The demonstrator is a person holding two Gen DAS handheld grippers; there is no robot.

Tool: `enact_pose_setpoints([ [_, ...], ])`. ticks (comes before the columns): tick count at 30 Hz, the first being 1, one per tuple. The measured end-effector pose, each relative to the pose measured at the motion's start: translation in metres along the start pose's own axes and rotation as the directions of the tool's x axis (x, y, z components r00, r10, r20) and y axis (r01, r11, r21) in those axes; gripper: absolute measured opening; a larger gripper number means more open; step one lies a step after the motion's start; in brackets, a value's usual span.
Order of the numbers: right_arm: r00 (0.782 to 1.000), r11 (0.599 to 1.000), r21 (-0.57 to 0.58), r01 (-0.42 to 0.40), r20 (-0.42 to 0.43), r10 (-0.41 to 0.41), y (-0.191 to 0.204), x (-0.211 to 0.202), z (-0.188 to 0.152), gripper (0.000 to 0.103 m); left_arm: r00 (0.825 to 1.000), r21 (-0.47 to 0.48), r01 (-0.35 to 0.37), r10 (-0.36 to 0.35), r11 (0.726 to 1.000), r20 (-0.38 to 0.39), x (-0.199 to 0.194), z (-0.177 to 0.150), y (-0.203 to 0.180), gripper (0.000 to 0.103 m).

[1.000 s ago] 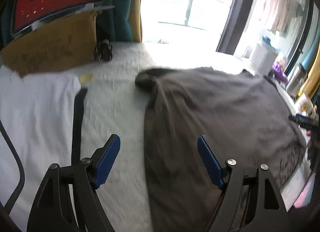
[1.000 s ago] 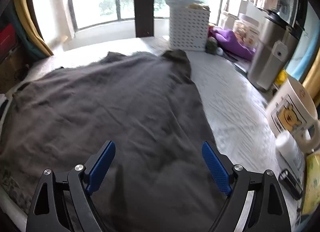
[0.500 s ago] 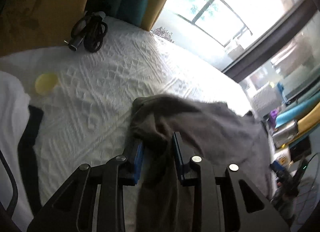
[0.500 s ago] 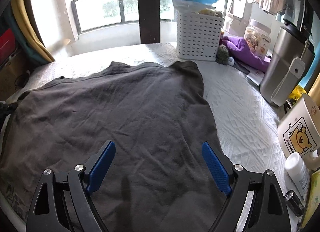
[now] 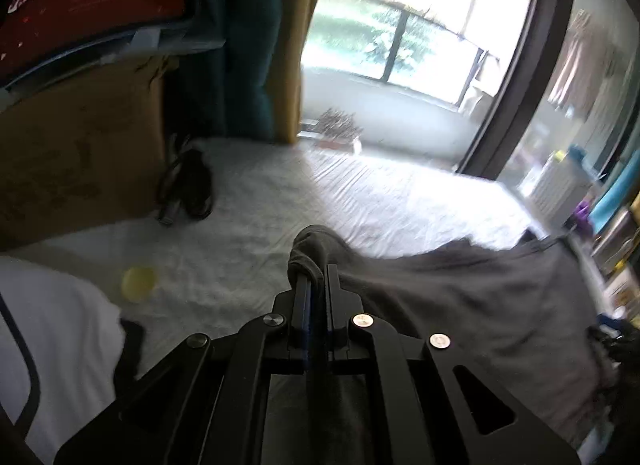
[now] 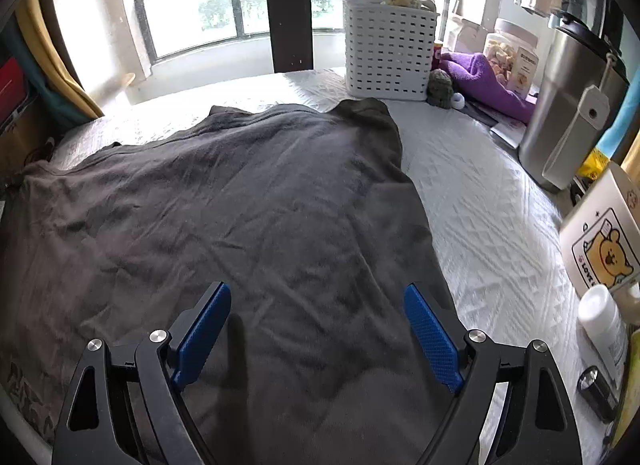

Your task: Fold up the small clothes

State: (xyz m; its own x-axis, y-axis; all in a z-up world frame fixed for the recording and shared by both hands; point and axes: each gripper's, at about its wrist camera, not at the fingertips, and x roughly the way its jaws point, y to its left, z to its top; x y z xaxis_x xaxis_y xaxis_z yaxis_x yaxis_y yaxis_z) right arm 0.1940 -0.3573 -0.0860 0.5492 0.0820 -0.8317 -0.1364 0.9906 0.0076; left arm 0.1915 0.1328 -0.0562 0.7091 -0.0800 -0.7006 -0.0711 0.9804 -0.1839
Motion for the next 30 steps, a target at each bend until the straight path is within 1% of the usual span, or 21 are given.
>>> enact_pose_setpoints([
  [2,1.0,1.0,0.0,0.002,0.005,-0.002,0.0,-0.005,-0.003,0.089,0.999,-0.008,-0.01,0.01,1.0,-0.053,0.005,-0.004,0.004,0.005],
  [3,1.0,1.0,0.0,0.003,0.009,-0.003,0.0,-0.007,-0.004,0.089,0.998,-0.014,-0.009,0.008,1.0,-0.064,0.005,-0.006,0.005,0.005],
  [5,1.0,1.0,0.005,0.007,0.019,-0.007,-0.001,-0.014,-0.007,0.089,0.998,-0.014,-0.008,0.008,1.0,-0.056,-0.002,-0.01,0.0,0.008],
  [6,1.0,1.0,0.009,0.008,0.023,-0.008,-0.002,-0.017,-0.008,0.089,0.999,-0.009,-0.015,0.014,1.0,-0.05,-0.007,-0.012,0.0,0.016],
  [7,1.0,1.0,0.013,0.009,0.027,-0.01,-0.003,-0.021,-0.01,0.089,0.999,-0.009,-0.012,0.011,1.0,-0.042,-0.016,-0.015,-0.002,0.028],
  [9,0.999,1.0,0.015,0.013,0.035,-0.013,-0.005,-0.027,-0.014,0.089,0.999,-0.006,0.01,-0.01,1.0,-0.034,-0.03,-0.023,-0.006,0.04],
  [12,0.999,1.0,0.018,0.019,0.044,-0.02,-0.006,-0.035,-0.021,0.089,0.999,0.013,0.022,-0.022,1.0,-0.033,-0.044,-0.036,-0.015,0.041],
  [15,0.998,0.999,0.022,0.026,0.05,-0.027,-0.009,-0.043,-0.029,0.089,0.998,0.029,0.048,-0.047,0.998,-0.045,-0.058,-0.056,-0.022,0.041],
  [17,0.998,0.999,0.027,0.028,0.052,-0.029,-0.012,-0.048,-0.035,0.089,0.998,0.038,0.05,-0.048,0.998,-0.045,-0.063,-0.066,-0.027,0.041],
  [20,0.998,0.999,0.032,0.029,0.06,-0.031,-0.013,-0.057,-0.042,0.089,0.999,0.056,0.047,-0.045,0.997,-0.03,-0.075,-0.077,-0.034,0.041],
  [22,0.997,0.999,0.033,0.029,0.066,-0.031,-0.014,-0.063,-0.047,0.089,0.998,0.048,0.057,-0.057,0.997,-0.019,-0.082,-0.083,-0.037,0.041],
  [23,0.997,0.999,0.035,0.029,0.07,-0.031,-0.014,-0.066,-0.049,0.089,0.998,0.046,0.064,-0.063,0.997,-0.018,-0.083,-0.084,-0.039,0.042],
  [25,0.997,0.999,0.04,0.025,0.078,-0.028,-0.015,-0.071,-0.055,0.089,0.998,0.057,0.069,-0.069,0.996,-0.009,-0.087,-0.09,-0.046,0.055],
  [26,0.996,0.999,0.044,0.022,0.083,-0.025,-0.015,-0.074,-0.058,0.089,0.998,0.064,0.069,-0.069,0.996,-0.006,-0.088,-0.092,-0.048,0.058],
  [30,0.997,0.999,0.053,0.008,0.076,-0.012,-0.016,-0.079,-0.07,0.089,0.997,0.114,0.079,-0.078,0.99,-0.018,-0.091,-0.103,-0.065,0.059],
])
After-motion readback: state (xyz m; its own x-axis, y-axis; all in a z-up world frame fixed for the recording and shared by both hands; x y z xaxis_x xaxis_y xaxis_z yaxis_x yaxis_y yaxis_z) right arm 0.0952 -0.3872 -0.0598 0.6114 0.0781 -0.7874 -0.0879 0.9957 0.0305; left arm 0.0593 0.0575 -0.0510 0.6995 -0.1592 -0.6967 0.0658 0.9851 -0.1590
